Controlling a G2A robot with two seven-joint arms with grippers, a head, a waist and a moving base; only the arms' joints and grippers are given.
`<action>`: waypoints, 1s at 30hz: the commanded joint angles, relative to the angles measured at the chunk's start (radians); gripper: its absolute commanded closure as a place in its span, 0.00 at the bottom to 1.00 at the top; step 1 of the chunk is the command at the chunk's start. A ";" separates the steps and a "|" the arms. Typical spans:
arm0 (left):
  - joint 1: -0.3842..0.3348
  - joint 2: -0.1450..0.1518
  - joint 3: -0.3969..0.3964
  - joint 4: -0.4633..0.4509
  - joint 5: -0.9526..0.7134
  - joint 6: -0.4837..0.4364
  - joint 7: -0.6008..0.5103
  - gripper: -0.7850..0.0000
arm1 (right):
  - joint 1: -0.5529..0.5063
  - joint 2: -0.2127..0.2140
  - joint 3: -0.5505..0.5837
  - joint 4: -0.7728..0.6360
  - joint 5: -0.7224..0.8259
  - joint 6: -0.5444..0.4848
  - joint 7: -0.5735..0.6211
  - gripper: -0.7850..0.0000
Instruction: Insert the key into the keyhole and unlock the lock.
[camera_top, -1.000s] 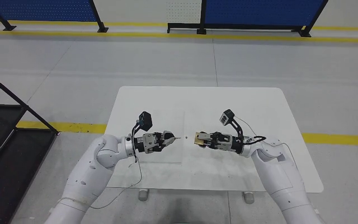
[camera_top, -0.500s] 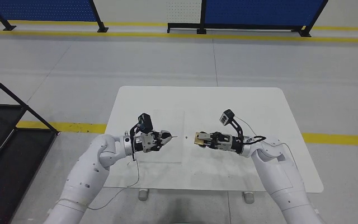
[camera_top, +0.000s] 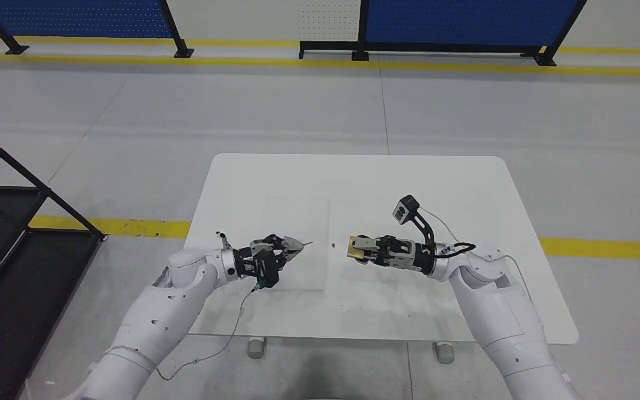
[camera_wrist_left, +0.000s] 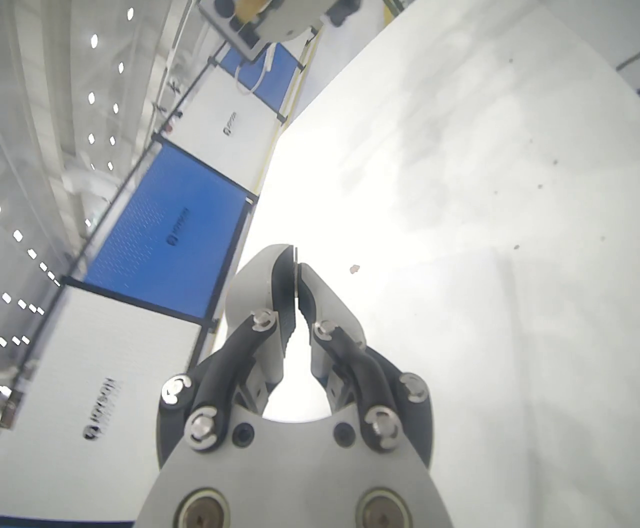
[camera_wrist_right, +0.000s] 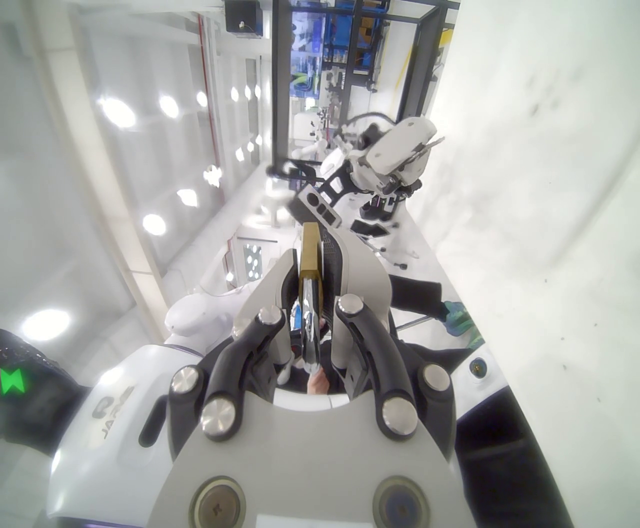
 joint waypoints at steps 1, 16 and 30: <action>-0.019 0.000 0.013 0.024 0.045 0.089 0.040 1.00 | 0.000 0.000 0.000 0.000 0.000 0.000 0.000 1.00; -0.054 -0.004 0.028 0.057 0.042 0.231 0.101 1.00 | 0.000 0.000 0.000 0.000 0.000 0.000 0.000 1.00; -0.081 0.012 0.032 0.025 0.213 0.445 0.192 1.00 | -0.006 0.002 -0.008 -0.014 -0.024 0.025 -0.022 1.00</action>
